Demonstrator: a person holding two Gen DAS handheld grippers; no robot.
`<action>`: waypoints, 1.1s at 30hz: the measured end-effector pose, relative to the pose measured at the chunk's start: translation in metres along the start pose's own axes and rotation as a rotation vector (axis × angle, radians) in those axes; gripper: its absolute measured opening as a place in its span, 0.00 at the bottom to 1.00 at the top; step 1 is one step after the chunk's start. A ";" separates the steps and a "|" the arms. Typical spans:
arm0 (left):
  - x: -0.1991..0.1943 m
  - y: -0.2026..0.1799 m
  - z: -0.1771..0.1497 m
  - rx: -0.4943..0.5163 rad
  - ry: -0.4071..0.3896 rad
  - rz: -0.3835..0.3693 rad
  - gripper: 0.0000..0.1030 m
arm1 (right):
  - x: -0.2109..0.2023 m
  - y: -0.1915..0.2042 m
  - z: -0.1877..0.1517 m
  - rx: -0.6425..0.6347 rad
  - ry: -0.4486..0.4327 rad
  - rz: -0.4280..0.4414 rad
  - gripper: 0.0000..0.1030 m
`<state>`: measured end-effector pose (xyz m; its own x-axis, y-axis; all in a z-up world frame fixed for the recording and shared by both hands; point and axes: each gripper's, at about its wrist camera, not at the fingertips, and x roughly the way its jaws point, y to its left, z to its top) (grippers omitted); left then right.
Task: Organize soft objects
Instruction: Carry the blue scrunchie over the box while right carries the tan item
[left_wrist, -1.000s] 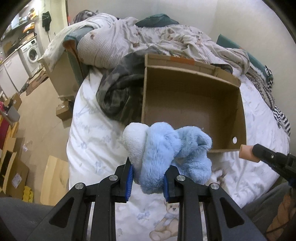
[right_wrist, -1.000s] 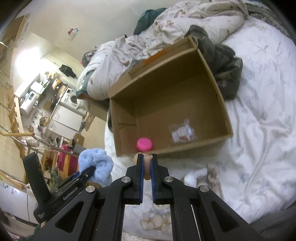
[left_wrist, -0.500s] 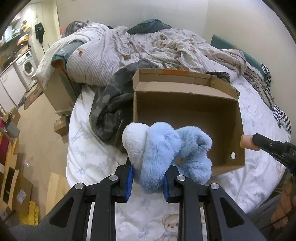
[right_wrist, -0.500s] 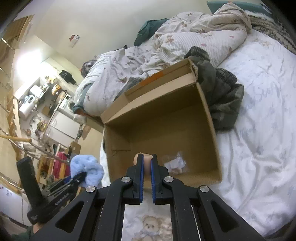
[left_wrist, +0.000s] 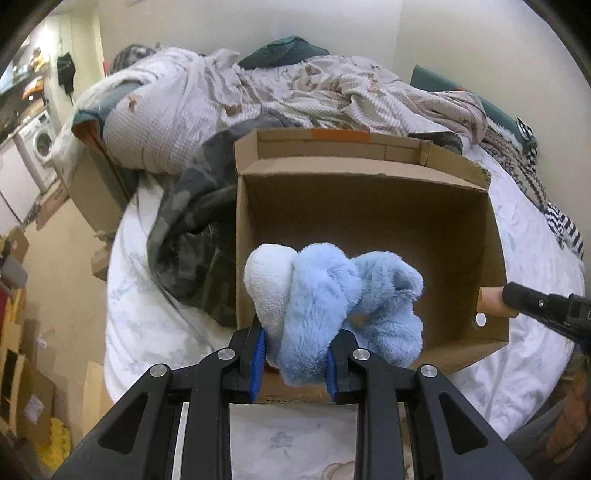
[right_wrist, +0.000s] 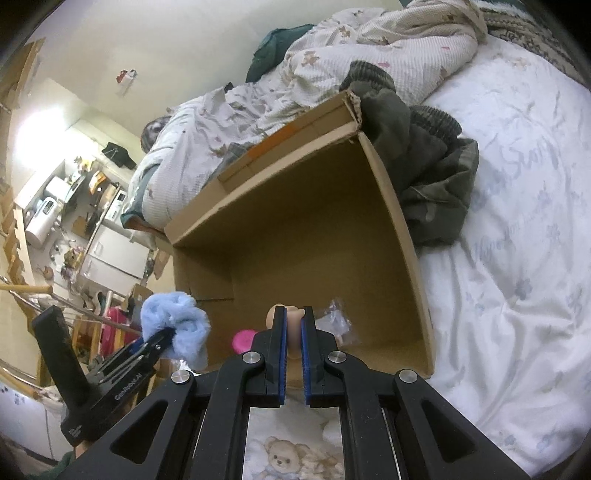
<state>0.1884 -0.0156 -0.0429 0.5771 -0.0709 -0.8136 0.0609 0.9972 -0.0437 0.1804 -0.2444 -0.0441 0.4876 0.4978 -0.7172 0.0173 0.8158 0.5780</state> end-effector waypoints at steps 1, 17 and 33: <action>0.002 0.001 0.000 -0.005 0.000 -0.005 0.23 | 0.002 -0.002 0.000 0.005 0.004 -0.002 0.08; 0.028 -0.003 -0.002 -0.036 0.105 -0.030 0.25 | 0.030 -0.001 0.001 -0.011 0.080 -0.036 0.08; 0.033 -0.009 -0.004 -0.030 0.109 -0.043 0.26 | 0.039 0.000 0.000 -0.023 0.113 -0.054 0.08</action>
<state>0.2035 -0.0263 -0.0717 0.4821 -0.1125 -0.8689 0.0581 0.9936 -0.0964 0.1997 -0.2252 -0.0725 0.3849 0.4816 -0.7874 0.0203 0.8484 0.5289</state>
